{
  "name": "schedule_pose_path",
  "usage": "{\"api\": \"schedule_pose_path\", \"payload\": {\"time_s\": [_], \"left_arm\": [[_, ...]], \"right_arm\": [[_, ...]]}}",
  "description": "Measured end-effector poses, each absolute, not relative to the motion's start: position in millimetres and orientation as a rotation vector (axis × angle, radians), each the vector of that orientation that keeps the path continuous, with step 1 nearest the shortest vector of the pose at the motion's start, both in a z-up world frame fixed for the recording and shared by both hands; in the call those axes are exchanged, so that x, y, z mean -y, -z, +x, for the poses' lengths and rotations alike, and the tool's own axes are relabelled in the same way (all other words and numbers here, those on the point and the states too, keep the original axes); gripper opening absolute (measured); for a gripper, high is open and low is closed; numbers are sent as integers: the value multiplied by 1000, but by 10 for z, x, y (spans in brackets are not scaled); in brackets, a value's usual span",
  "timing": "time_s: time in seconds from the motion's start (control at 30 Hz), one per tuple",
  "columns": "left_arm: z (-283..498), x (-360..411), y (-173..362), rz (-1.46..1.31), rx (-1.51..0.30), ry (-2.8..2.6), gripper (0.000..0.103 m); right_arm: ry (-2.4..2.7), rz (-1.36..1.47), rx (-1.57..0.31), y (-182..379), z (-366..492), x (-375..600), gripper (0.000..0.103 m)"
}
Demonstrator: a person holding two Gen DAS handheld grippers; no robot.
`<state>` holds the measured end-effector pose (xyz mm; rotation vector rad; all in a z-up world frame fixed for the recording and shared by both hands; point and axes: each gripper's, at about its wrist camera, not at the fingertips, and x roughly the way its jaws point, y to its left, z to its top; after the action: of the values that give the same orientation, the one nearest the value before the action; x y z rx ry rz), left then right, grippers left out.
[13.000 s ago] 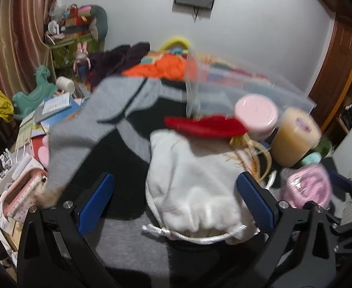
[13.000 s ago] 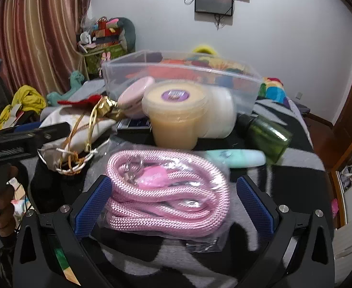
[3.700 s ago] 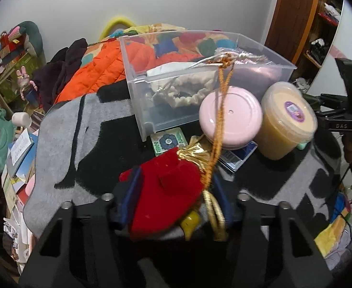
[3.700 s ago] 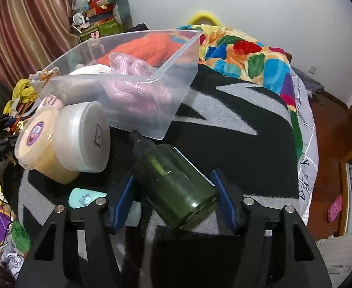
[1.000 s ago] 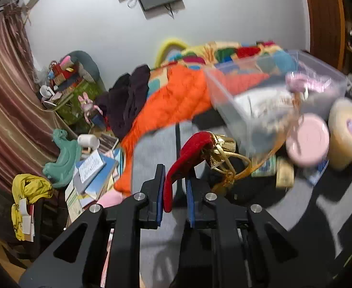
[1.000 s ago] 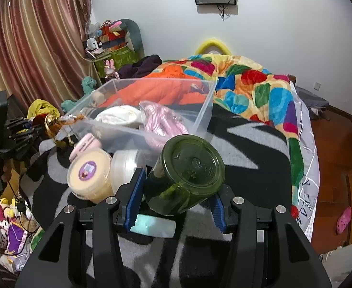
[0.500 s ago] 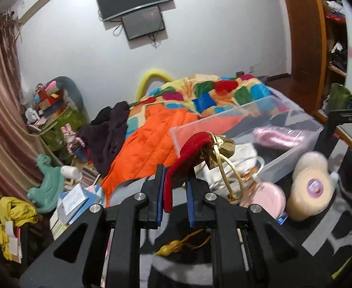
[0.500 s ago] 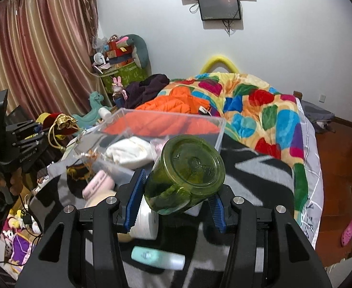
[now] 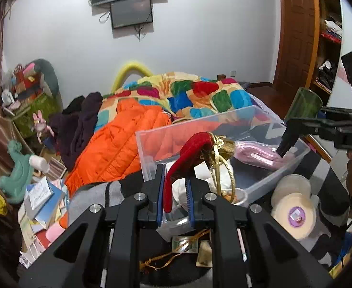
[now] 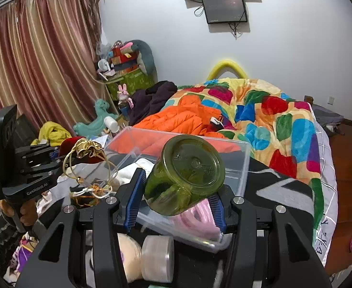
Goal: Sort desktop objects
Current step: 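Lower the red pouch and green bottle into the box and open both grippers, then grasp the gourd charm with the left gripper while the right grasps the mint-green tube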
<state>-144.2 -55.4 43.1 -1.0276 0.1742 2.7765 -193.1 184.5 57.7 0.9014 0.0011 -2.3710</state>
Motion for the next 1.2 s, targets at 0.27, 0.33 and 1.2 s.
{"api": "schedule_pose_path", "payload": {"time_s": [0.27, 0.33, 1.2], "left_arm": [[-1613, 555, -165, -1125, -64, -2691, 15], [-1623, 509, -115, -1142, -57, -2668, 15], [-1285, 636, -324, -1169, 8, -2630, 59]], "right_arm": [[2360, 931, -82, -450, -2001, -1640, 46], [2359, 936, -118, -424, -1998, -1589, 46], [2423, 928, -333, -421, -1641, -1537, 64]]}}
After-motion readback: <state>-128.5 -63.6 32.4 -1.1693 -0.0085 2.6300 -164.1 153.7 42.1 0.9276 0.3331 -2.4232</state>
